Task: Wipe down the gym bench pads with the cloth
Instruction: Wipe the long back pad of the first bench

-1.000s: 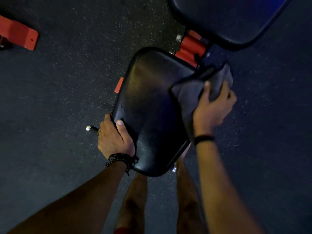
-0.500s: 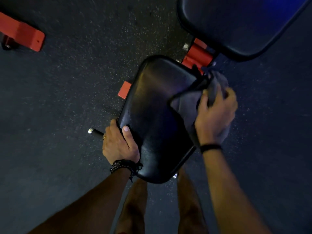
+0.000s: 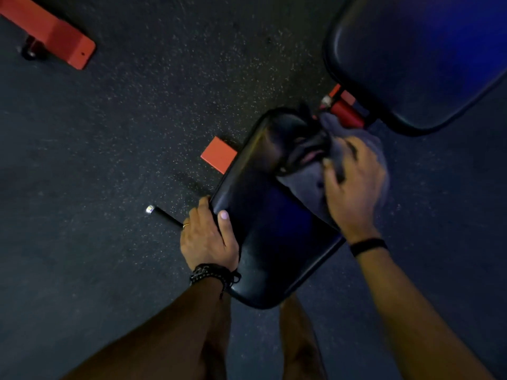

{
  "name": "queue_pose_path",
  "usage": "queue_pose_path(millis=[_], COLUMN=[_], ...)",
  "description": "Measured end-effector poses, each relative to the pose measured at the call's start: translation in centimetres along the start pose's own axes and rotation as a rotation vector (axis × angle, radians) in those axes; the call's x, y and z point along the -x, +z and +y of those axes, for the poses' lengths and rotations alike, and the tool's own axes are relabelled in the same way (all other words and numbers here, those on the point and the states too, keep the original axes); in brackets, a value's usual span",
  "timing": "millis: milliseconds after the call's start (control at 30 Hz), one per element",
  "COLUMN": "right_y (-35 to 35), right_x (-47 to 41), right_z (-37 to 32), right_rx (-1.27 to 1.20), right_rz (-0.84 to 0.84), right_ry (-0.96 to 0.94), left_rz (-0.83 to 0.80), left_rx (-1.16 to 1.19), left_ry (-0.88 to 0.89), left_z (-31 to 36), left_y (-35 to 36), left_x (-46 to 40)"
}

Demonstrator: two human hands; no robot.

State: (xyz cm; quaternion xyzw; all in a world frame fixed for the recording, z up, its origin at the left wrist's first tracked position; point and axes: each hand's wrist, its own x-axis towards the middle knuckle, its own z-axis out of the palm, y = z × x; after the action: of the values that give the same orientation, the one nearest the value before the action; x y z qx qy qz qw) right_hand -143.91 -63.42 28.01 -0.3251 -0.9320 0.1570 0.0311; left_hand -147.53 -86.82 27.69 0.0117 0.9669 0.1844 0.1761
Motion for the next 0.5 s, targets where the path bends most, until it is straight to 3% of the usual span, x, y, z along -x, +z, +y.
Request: queue_pose_path(millis=[100,167,233,367,433,500], right_y=[0.3,1.5,2.6,3.0,2.2,1.1], right_x=[-1.7,-4.6,-5.9,0.4,1.9,0.6], right_z=[-1.6,-5.4,-9.8,-13.8,-11.1,-7.6], right_rx=[0.072,0.126,0.179,0.169,0.035,0.019], right_rz=[-0.009,-0.027,-0.073,-0.265,-0.309,-0.225], right_ry=[0.178,0.179,-0.016,-0.646,-0.691,-0.645], left_rz=[-0.007,-0.007,0.001,0.01,-0.01,-0.024], left_rx=[0.013,0.019,0.007,0.021,0.042,0.023], left_ry=[-0.005,0.007,0.012,0.015,-0.005,0.026], left_z=[-0.2,-0.3,-0.4,-1.3,-1.4,-1.3], left_y=[-0.1,0.0,0.0,0.5,0.3,0.1], left_x=[-0.1,-0.2,-0.3,-0.2,-0.3,-0.1])
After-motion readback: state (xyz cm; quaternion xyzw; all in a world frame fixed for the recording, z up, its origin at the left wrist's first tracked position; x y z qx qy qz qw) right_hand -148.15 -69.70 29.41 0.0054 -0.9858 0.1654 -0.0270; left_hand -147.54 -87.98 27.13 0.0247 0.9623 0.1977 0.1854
